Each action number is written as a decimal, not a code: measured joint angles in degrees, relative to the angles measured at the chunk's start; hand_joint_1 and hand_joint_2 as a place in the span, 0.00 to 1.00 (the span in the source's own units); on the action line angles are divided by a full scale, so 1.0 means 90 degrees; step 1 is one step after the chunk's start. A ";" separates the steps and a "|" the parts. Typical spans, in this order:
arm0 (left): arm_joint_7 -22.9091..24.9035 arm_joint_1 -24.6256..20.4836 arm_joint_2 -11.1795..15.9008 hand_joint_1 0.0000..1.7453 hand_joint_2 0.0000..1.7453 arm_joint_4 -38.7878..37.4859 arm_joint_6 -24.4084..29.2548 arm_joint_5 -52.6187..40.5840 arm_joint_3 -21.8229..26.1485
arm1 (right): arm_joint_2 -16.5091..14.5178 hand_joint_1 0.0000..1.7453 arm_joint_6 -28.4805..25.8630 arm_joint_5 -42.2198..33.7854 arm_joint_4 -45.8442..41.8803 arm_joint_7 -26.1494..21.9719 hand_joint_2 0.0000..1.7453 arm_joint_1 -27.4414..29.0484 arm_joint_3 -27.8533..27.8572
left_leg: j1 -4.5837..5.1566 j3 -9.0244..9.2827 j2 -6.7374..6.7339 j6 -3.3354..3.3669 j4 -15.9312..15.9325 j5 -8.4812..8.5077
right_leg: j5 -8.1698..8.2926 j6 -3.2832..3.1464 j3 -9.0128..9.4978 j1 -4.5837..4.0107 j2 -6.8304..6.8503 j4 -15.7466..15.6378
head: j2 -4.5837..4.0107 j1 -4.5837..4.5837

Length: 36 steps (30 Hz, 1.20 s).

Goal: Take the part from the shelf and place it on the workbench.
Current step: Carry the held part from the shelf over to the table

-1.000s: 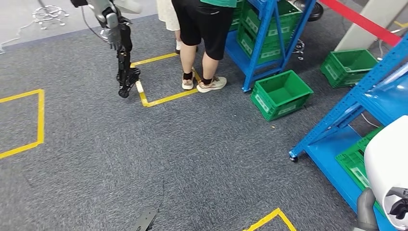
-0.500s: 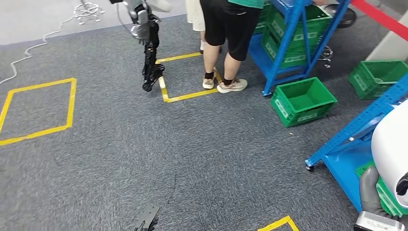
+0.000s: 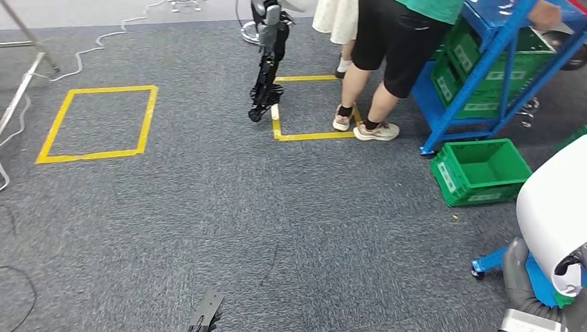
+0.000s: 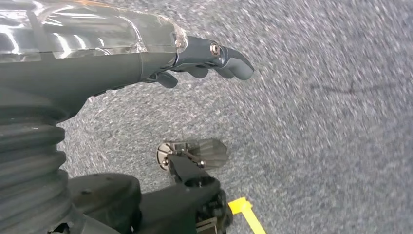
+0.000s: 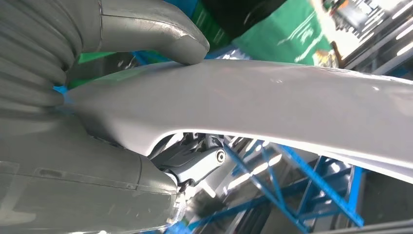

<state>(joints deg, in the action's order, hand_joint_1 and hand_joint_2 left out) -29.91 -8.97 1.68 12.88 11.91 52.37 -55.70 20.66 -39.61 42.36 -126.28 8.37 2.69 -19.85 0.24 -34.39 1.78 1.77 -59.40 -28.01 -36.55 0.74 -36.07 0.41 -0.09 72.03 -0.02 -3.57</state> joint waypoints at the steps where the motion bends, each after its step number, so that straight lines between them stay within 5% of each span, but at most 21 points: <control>1: -0.0010 0.0002 0.0007 0.00 1.00 0.0000 -0.0002 0.0026 0.0001 | -0.0005 1.00 0.0001 -0.0036 0.0017 -0.0020 1.00 -0.0024 -0.0016 | 0.0003 0.0006 0.0080 -0.0001 0.0001 0.0006 | 0.0283 -0.0055 0.0178 -0.0008 -0.0110 -0.0427 | 0.0000 0.0001; 3: -0.0045 -0.0009 0.0021 0.00 1.00 0.0001 -0.0012 0.0076 0.0003 | -0.0014 1.00 0.0001 -0.0144 0.0049 -0.0123 1.00 -0.0080 -0.0042 | 0.0000 -0.0015 0.0217 -0.0037 -0.0006 0.0032 | 0.0673 -0.0152 0.0500 -0.0020 -0.0427 -0.1213 | 0.0000 -0.0005; 5: -0.0092 -0.0017 0.0045 0.00 1.00 0.0002 -0.0024 0.0105 0.0006 | -0.0027 1.00 0.0001 -0.0268 0.0093 -0.0268 1.00 -0.0121 -0.0069 | -0.0036 -0.0095 0.0341 -0.0118 -0.0008 0.0087 | 0.0723 -0.0192 0.0595 -0.0047 -0.0523 -0.1501 | 0.0000 -0.0001; 7: -0.0179 0.0000 0.0093 0.00 1.00 0.0002 -0.0050 0.0176 0.0014 | -0.0053 1.00 0.0001 -0.0391 0.0148 -0.0386 1.00 -0.0168 -0.0101 | -0.0060 -0.0171 0.0344 -0.0202 -0.0012 0.0124 | 0.0746 -0.0190 0.0618 -0.0057 -0.0351 -0.1623 | 0.0000 0.0005; 9: -0.0320 0.0011 0.0147 0.00 1.00 0.0002 -0.0114 0.0312 0.0050 | -0.0101 1.00 0.0001 -0.0510 0.0208 -0.0469 1.00 -0.0201 -0.0123 | -0.0041 -0.0298 0.0007 -0.0265 -0.0225 -0.0036 | 0.0802 -0.0196 0.0659 -0.0044 -0.0195 -0.1749 | 0.0000 -0.0010; 11: -0.0461 0.0005 0.0178 0.00 1.00 0.0005 -0.0168 0.0460 0.0121 | -0.0148 1.00 0.0000 -0.0649 0.0279 -0.0542 1.00 -0.0209 -0.0134 | -0.0052 -0.0606 -0.0265 -0.0330 -0.0871 -0.0424 | 0.0827 -0.0210 0.0678 -0.0047 -0.0031 -0.1790 | 0.0000 -0.0025; 13: -0.0511 0.0019 0.0196 0.00 1.00 0.0007 -0.0175 0.0553 0.0187 | -0.0194 1.00 0.0001 -0.0796 0.0379 -0.0643 1.00 -0.0217 -0.0154 | -0.0090 -0.0918 -0.0237 -0.0397 -0.1536 -0.0676 | 0.0822 -0.0212 0.0670 -0.0047 0.0155 -0.1778 | 0.0000 -0.0028; 14: -0.0500 0.0042 0.0206 0.00 1.00 0.0005 -0.0167 0.0571 0.0211 | -0.0219 1.00 0.0001 -0.0848 0.0431 -0.0691 1.00 -0.0220 -0.0169 | -0.0103 -0.0931 -0.0223 -0.0423 -0.1594 -0.0638 | 0.0816 -0.0205 0.0668 -0.0046 0.0242 -0.1772 | 0.0000 -0.0027; 17: -0.0459 0.0101 0.0250 0.00 1.00 0.0002 -0.0137 0.0580 0.0280 | -0.0271 1.00 0.0001 -0.0906 0.0545 -0.0758 1.00 -0.0257 -0.0223 | -0.0114 -0.0336 -0.0416 -0.0451 -0.0604 -0.0157 | 0.0771 -0.0137 0.0671 -0.0034 0.0453 -0.1722 | 0.0000 -0.0027; 20: -0.0442 0.0115 0.0270 0.00 1.00 0.0005 -0.0127 0.0586 0.0318 | -0.0298 1.00 0.0002 -0.0900 0.0621 -0.0764 1.00 -0.0324 -0.0273 | -0.0058 -0.0012 -0.0700 -0.0314 0.0015 -0.0041 | 0.0716 -0.0039 0.0671 -0.0052 0.0573 -0.1662 | 0.0000 -0.0014; 22: -0.0362 0.0147 0.0287 0.00 1.00 0.0004 -0.0111 0.0621 0.0336 | -0.0309 1.00 0.0002 -0.0855 0.0662 -0.0718 1.00 -0.0353 -0.0302 | -0.0038 -0.0028 -0.0626 -0.0198 0.0022 -0.0017 | 0.0702 0.0015 0.0684 -0.0042 0.0629 -0.1664 | 0.0000 -0.0009; 24: -0.0247 0.0179 0.0309 0.00 1.00 0.0001 -0.0084 0.0670 0.0370 | -0.0314 1.00 0.0001 -0.0776 0.0682 -0.0625 1.00 -0.0396 -0.0328 | -0.0046 -0.0031 -0.0527 -0.0122 0.0039 0.0009 | 0.0562 0.0079 0.0648 -0.0009 0.0455 -0.1538 | 0.0000 0.0002; 26: -0.0189 0.0198 0.0319 0.00 1.00 -0.0002 -0.0069 0.0698 0.0406 | -0.0299 1.00 -0.0004 -0.0703 0.0682 -0.0521 1.00 -0.0420 -0.0347 | -0.0053 -0.0041 -0.0408 -0.0072 0.0046 0.0033 | 0.0172 0.0114 0.0410 0.0009 0.0159 -0.0958 | 0.0000 0.0019; 28: -0.0191 0.0207 0.0321 0.00 1.00 -0.0003 -0.0078 0.0693 0.0431 | -0.0276 1.00 -0.0007 -0.0659 0.0681 -0.0436 1.00 -0.0414 -0.0364 | -0.0028 -0.0063 -0.0267 -0.0035 0.0045 0.0052 | -0.0204 0.0099 0.0028 0.0005 0.0056 -0.0109 | 0.0000 0.0022; 29: -0.0197 0.0214 0.0321 0.00 1.00 -0.0003 -0.0085 0.0676 0.0440 | -0.0270 1.00 -0.0007 -0.0653 0.0681 -0.0414 1.00 -0.0413 -0.0375 | -0.0011 -0.0067 -0.0185 -0.0024 0.0044 0.0059 | -0.0229 0.0075 -0.0075 0.0001 0.0044 0.0110 | 0.0000 0.0021; 31: -0.0202 0.0229 0.0321 0.00 1.00 -0.0003 -0.0094 0.0631 0.0453 | -0.0267 1.00 -0.0007 -0.0650 0.0681 -0.0398 1.00 -0.0423 -0.0395 | 0.0017 -0.0056 -0.0005 -0.0014 0.0043 0.0071 | 0.0093 -0.0006 0.0045 -0.0014 -0.0011 -0.0161 | 0.0000 0.0020; 33: -0.0199 0.0224 0.0313 0.00 1.00 -0.0002 -0.0098 0.0582 0.0458 | -0.0267 1.00 -0.0007 -0.0640 0.0682 -0.0399 1.00 -0.0452 -0.0416 | 0.0031 -0.0046 0.0166 -0.0025 0.0040 0.0090 | 0.0544 -0.0110 0.0425 -0.0035 -0.0246 -0.1001 | 0.0000 0.0015; 36: -0.0181 0.0201 0.0286 0.00 1.00 0.0003 -0.0115 0.0550 0.0458 | -0.0253 1.00 -0.0009 -0.0594 0.0681 -0.0392 1.00 -0.0517 -0.0446 | -0.0007 -0.0127 0.0391 -0.0122 0.0037 0.0161 | 0.0666 -0.0179 0.0679 -0.0062 -0.0437 -0.1582 | 0.0000 0.0015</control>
<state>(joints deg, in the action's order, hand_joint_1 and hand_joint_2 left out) -31.53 -7.16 4.25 12.91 10.88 57.32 -51.58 18.38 -39.69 37.02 -120.15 4.85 -1.96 -23.86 0.17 -35.54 5.30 0.68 -59.07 -26.56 -30.55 -0.87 -29.96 -0.15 -4.03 57.79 -0.02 -3.44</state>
